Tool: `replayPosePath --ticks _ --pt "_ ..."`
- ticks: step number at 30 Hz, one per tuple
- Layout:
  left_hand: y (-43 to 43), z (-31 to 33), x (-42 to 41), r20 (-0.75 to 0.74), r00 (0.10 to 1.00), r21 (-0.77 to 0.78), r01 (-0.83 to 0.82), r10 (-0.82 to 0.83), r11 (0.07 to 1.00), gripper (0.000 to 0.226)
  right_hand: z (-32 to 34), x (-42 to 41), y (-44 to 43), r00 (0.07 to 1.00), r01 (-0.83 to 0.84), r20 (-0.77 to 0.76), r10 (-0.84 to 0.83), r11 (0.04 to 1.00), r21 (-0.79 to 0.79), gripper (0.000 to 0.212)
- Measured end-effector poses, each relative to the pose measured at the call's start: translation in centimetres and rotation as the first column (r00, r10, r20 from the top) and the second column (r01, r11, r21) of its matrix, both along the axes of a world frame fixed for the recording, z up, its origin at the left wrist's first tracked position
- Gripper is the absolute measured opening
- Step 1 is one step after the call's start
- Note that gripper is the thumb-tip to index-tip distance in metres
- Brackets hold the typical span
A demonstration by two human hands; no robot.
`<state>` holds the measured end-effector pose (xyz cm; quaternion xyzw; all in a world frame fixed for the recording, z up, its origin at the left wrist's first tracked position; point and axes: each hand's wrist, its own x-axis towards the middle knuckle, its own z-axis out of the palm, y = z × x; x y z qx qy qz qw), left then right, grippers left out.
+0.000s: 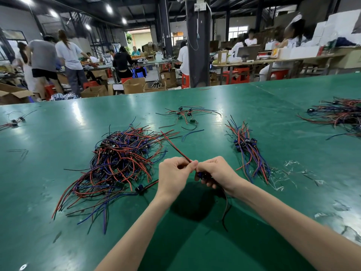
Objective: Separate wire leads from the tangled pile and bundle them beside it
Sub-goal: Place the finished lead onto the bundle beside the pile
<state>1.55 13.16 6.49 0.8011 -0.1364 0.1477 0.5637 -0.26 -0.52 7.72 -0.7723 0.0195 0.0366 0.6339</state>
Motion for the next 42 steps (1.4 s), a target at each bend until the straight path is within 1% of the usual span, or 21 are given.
replayPosePath --ticks 2,4,6,10,12,14,17,21,23,26,31,35,38,42 --pt "-0.2 0.0 -0.2 0.104 0.993 0.064 -0.066 0.059 0.996 0.011 0.1 0.0 0.0 1.000 0.000 0.011 0.000 1.000 0.016 0.032" --pt "-0.2 0.3 -0.3 0.144 0.987 0.047 -0.082 0.074 0.996 0.010 0.3 0.0 0.0 0.999 -0.006 0.032 0.005 1.000 0.018 0.029" --pt "-0.1 0.7 -0.2 0.134 0.987 0.010 -0.090 0.088 0.996 0.011 0.6 0.0 0.1 0.998 -0.004 0.055 0.003 1.000 0.012 0.027" --pt "1.1 1.2 0.9 0.037 0.985 -0.099 -0.164 0.168 0.982 0.021 0.8 -0.2 0.1 0.997 -0.011 0.074 0.013 1.000 -0.016 0.026" --pt "1.7 1.2 1.5 0.030 0.976 -0.111 -0.210 0.215 0.971 0.023 0.7 -0.3 0.1 0.996 -0.026 0.085 0.029 0.999 -0.039 0.028" --pt "2.3 1.1 1.9 0.055 0.961 -0.093 -0.264 0.270 0.960 0.021 0.7 -0.3 0.1 0.995 -0.036 0.092 0.041 0.998 -0.057 0.028" --pt "3.2 0.6 2.6 0.114 0.934 -0.025 -0.337 0.338 0.941 0.019 0.4 -0.2 0.0 0.995 -0.048 0.084 0.055 0.995 -0.092 0.027" --pt "3.5 -0.1 3.2 0.239 0.898 0.079 -0.398 0.370 0.914 0.017 0.1 -0.1 0.3 0.997 -0.051 0.043 0.056 0.992 -0.114 0.021" --pt "3.6 -0.3 3.5 0.284 0.873 0.088 -0.435 0.396 0.896 0.014 0.1 0.0 0.2 0.998 -0.056 0.034 0.061 0.991 -0.118 0.022" --pt "4.0 -0.3 3.9 0.272 0.854 0.072 -0.478 0.444 0.875 0.012 0.0 -0.1 0.1 0.997 -0.064 0.034 0.069 0.990 -0.122 0.022" --pt "3.8 -0.4 3.9 0.251 0.861 0.077 -0.473 0.442 0.878 0.011 -0.3 0.0 0.0 0.997 -0.062 0.035 0.067 0.990 -0.127 0.021" --pt "4.0 -0.4 4.1 0.227 0.863 0.039 -0.472 0.452 0.881 0.022 -0.5 0.0 -0.3 0.998 -0.046 0.028 0.049 0.993 -0.112 0.025" --pt "4.4 -0.5 4.3 0.159 0.871 -0.024 -0.466 0.464 0.884 0.032 -0.6 -0.1 -0.3 0.999 -0.047 0.019 0.049 0.994 -0.097 0.025" --pt "4.5 -0.7 4.1 0.152 0.878 -0.050 -0.452 0.454 0.891 0.032 -0.7 -0.2 -0.4 0.999 -0.049 -0.002 0.049 0.996 -0.081 0.025"
